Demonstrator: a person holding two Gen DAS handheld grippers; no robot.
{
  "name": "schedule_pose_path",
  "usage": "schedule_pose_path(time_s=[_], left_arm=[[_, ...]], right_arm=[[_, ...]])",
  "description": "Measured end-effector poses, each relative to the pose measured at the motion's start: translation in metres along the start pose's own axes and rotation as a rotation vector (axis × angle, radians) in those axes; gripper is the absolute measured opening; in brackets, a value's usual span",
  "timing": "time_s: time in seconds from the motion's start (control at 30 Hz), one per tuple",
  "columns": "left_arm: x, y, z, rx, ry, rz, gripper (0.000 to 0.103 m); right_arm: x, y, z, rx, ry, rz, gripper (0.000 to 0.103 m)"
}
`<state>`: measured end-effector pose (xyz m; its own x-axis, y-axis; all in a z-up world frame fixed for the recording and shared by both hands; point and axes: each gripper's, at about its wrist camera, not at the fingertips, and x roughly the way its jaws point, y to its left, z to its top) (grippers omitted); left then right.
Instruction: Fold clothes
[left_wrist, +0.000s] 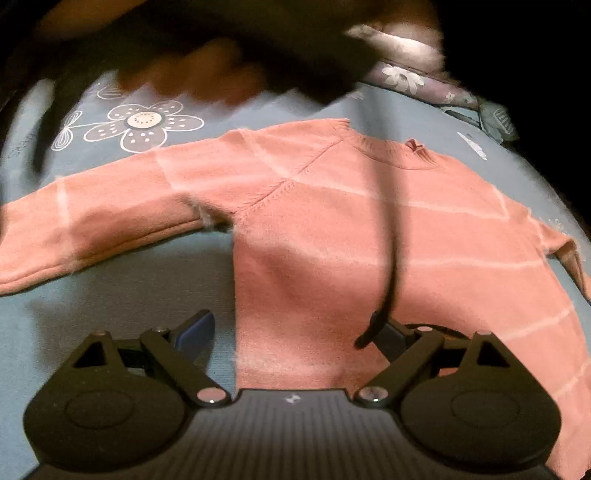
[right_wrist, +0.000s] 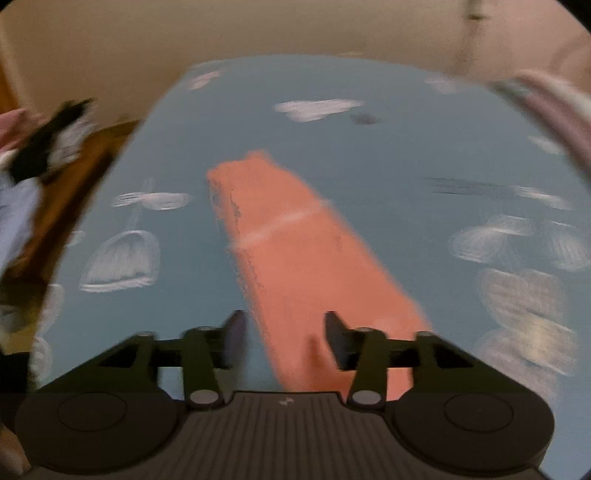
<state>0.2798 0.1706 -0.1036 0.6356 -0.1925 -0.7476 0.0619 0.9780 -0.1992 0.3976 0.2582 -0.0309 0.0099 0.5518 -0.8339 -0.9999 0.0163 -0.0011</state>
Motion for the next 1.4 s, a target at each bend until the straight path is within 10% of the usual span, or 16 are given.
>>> schedule_pose_path(time_s=[0.27,0.37,0.47,0.63,0.73,0.97,1.4], left_arm=[[-0.011,-0.005,0.003,0.036,-0.032,-0.092,0.093],[-0.024,-0.009,0.005,0.012,-0.072,-0.248,0.093],[-0.041,-0.007,0.006,0.004,-0.130,-0.321,0.098],[-0.034,0.007,0.006,-0.057,-0.118,-0.230,0.099],[-0.024,0.019,0.005,-0.125,-0.089,-0.136,0.099],[-0.007,0.024,0.005,-0.148,-0.041,-0.113,0.099],[0.010,0.022,0.004,-0.143,-0.001,-0.087,0.099]], right_arm=[[-0.162,-0.040,-0.087,0.354,-0.047,-0.420,0.079],[-0.215,-0.039,-0.128,0.480,-0.087,-0.537,0.084],[-0.252,-0.035,-0.173,0.626,-0.148,-0.599,0.089],[-0.270,-0.014,-0.242,0.826,-0.276,-0.545,0.090],[-0.263,-0.019,-0.250,0.855,-0.328,-0.536,0.090],[-0.189,-0.098,-0.221,0.909,-0.345,-0.461,0.050],[-0.029,-0.165,-0.168,0.703,-0.093,-0.591,0.057]])
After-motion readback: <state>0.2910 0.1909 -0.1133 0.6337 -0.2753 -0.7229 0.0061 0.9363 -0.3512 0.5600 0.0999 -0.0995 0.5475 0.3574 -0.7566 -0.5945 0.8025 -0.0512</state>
